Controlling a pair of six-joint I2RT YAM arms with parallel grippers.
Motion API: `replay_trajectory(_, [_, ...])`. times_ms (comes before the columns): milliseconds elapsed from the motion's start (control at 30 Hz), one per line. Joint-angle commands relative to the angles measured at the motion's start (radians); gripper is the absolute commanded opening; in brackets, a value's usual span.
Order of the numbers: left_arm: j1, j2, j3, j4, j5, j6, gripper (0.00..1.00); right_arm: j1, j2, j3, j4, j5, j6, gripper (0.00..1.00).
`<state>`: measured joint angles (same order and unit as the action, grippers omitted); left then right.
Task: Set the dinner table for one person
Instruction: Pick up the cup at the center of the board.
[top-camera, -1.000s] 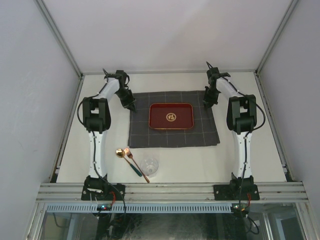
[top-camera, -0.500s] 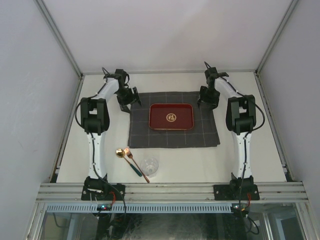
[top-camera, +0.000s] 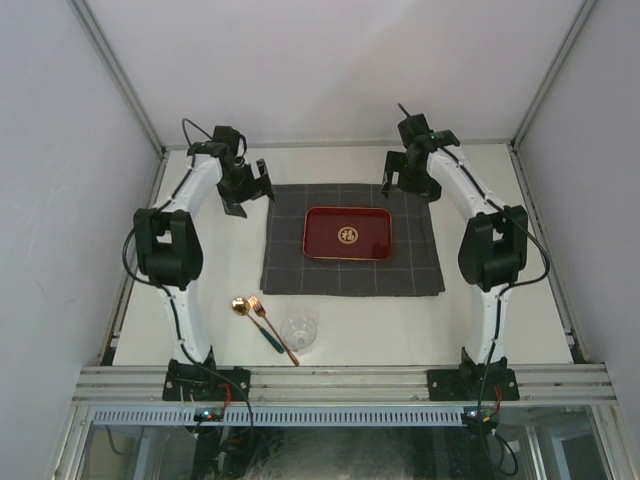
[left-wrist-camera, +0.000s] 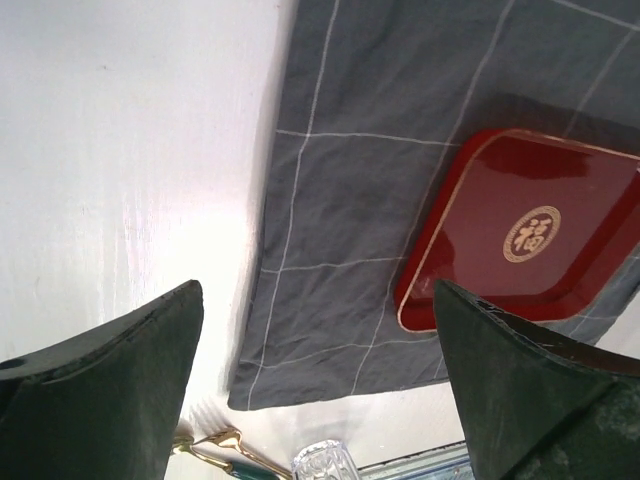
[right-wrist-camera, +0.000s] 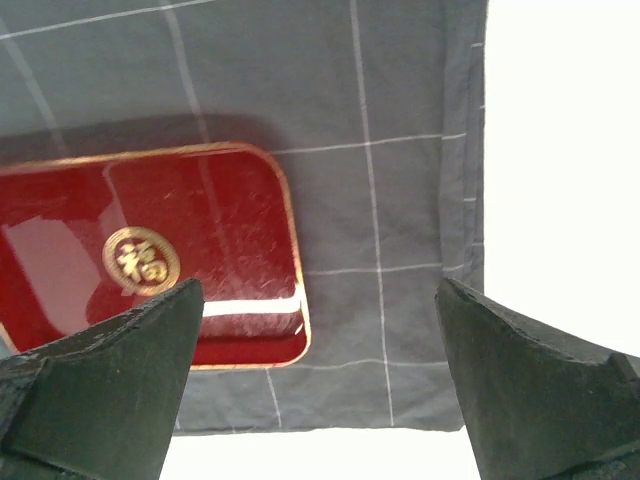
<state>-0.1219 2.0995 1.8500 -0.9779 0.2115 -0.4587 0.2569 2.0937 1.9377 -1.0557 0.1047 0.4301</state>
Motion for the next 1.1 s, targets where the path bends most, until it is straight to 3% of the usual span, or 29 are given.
replay_trajectory(0, [-0.005,-0.130,-0.055,0.055,-0.007,0.027,0.99,0.061,-0.101,-0.040,-0.015,0.047,0.016,0.99])
replay_trajectory(200, [-0.024,-0.226,-0.166,0.087,0.001,0.020,0.96,0.137,-0.206,-0.210,0.041,0.014,0.034,0.99])
replay_trajectory(567, [-0.042,-0.562,-0.438,0.134,-0.046,0.051,0.95,0.317,-0.432,-0.533,0.148,-0.009,0.097,0.99])
replay_trajectory(767, [-0.043,-0.668,-0.506,0.131,-0.052,0.071,0.95,0.419,-0.471,-0.568,0.168,-0.039,0.124,0.99])
replay_trajectory(1067, [-0.043,-0.720,-0.562,0.132,-0.032,0.083,0.90,0.595,-0.387,-0.571,0.204,-0.074,0.188,0.94])
